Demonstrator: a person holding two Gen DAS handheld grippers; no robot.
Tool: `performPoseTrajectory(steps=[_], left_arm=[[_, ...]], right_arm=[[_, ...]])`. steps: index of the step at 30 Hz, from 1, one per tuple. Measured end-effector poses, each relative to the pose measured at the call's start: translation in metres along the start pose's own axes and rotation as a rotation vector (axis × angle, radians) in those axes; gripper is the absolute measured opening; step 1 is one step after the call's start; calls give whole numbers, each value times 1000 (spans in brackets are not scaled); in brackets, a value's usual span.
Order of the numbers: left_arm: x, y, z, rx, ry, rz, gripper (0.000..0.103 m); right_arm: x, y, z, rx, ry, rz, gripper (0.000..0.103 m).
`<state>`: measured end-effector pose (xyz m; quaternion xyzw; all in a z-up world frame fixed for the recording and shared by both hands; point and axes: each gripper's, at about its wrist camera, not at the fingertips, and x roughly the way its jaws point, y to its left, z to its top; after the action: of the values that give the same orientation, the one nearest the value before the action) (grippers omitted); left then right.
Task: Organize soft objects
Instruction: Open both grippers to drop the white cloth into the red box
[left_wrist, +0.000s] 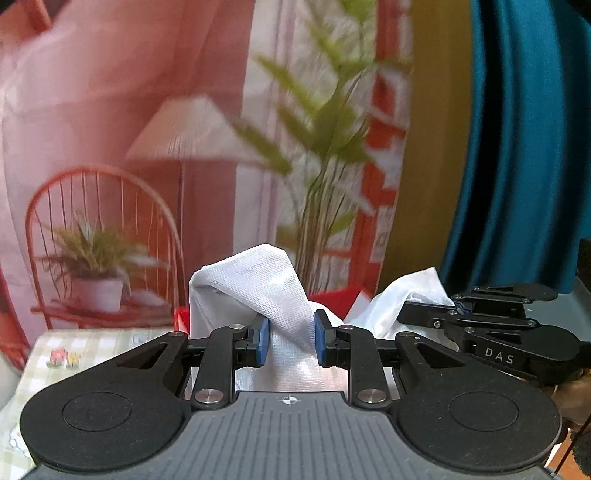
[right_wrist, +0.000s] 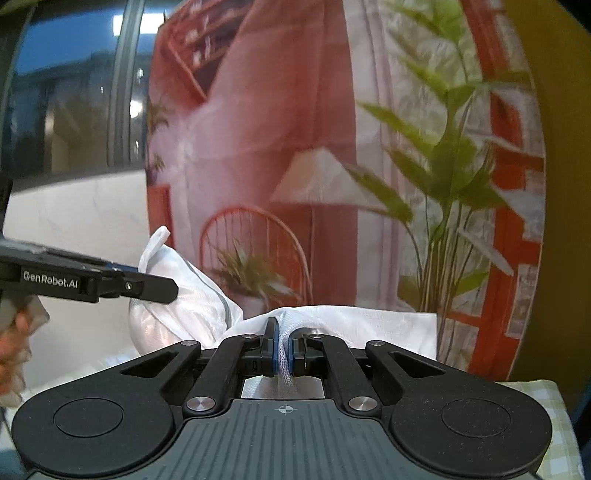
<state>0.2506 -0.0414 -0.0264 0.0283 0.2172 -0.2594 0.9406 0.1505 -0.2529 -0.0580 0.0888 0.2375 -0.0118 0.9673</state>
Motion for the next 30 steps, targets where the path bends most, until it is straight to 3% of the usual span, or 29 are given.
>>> performPoseTrajectory(steps=[9,12,14,21,30], left_arm=[[52,21,-23,-21,117,21,31],[53,25,-31,-15,130,25,36],[52,29,-33,-14,132,28,40],[19,28,-39,-8,112,33,42],[-60,5,-57,9,55,28,42]], right_arm=[[61,-13,-32,-9,151,-23,5],[67,-11,-42,-20,177,-62,10],[67,-12,-47,-11,188,-83,19],[39,-19,-48,37,159,-106,25],[-32,-7,-55,60,117,-84,28]])
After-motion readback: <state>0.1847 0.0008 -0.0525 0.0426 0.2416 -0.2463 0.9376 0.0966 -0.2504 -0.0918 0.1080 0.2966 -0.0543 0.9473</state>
